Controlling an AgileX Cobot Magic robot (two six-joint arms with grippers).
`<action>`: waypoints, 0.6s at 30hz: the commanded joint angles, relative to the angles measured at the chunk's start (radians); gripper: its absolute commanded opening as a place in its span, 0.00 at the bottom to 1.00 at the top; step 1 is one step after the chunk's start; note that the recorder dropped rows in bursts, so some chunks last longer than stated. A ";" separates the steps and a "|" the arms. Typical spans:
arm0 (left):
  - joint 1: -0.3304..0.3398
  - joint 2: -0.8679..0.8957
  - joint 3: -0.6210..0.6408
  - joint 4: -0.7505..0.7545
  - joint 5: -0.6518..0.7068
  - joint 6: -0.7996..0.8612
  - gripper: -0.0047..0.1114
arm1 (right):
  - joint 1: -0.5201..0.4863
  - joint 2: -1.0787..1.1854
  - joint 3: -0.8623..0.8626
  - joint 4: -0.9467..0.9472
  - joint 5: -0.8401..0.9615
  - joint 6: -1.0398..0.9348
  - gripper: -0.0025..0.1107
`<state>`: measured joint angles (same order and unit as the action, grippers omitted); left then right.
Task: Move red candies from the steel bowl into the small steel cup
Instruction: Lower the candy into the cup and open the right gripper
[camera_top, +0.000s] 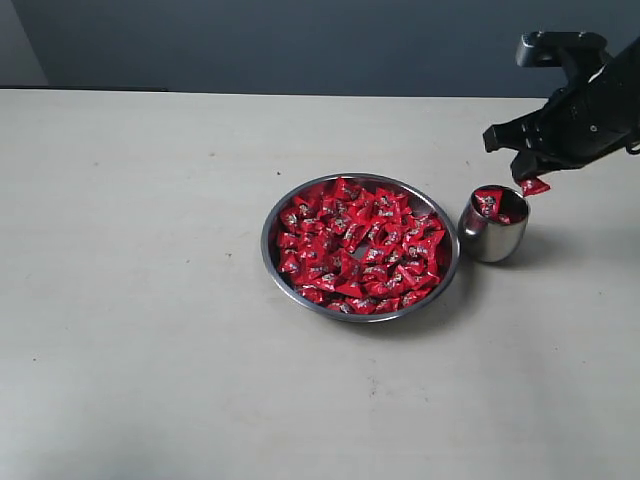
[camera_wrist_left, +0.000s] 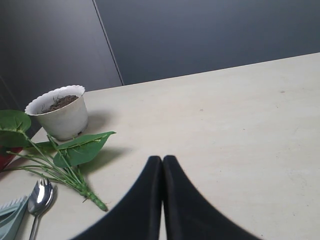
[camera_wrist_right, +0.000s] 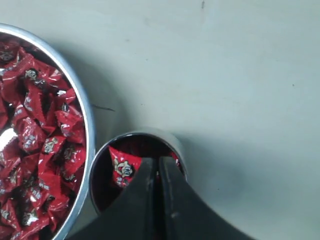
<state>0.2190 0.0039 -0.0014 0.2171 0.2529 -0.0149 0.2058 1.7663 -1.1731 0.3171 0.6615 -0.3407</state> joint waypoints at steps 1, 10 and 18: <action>-0.003 -0.004 0.001 0.004 -0.013 -0.004 0.04 | -0.008 -0.002 0.014 0.033 -0.039 0.000 0.02; -0.003 -0.004 0.001 0.004 -0.013 -0.004 0.04 | -0.008 0.066 0.014 0.090 -0.052 -0.052 0.02; -0.003 -0.004 0.001 0.004 -0.013 -0.004 0.04 | -0.008 0.081 0.014 0.092 -0.045 -0.095 0.03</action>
<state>0.2190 0.0039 -0.0014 0.2171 0.2529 -0.0149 0.2039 1.8480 -1.1614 0.4036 0.6184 -0.4093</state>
